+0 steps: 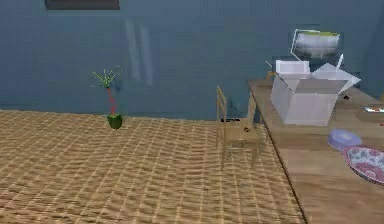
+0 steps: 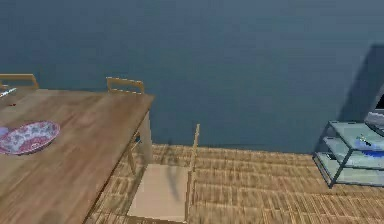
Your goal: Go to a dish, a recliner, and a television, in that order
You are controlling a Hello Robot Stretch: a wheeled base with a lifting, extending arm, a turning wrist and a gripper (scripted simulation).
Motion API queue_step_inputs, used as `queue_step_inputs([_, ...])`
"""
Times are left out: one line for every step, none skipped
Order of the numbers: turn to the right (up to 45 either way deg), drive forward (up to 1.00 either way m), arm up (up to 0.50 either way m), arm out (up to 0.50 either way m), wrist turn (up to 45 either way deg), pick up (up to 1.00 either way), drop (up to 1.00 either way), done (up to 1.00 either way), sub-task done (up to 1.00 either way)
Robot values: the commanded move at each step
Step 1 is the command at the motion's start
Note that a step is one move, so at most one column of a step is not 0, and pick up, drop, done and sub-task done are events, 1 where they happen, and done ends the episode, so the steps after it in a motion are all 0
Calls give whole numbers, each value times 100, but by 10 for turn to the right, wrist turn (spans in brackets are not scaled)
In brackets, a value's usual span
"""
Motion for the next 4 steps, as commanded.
queue_step_inputs([450, 0, 0, 0, 0, 0, 0, 0, 0])
queue_step_inputs([0, 0, 0, 0, 0, 0, 0, 0, 100])
queue_step_inputs([450, 0, 0, 0, 0, 0, 0, 0, 0])
queue_step_inputs([450, 0, 0, 0, 0, 0, 0, 0, 0])
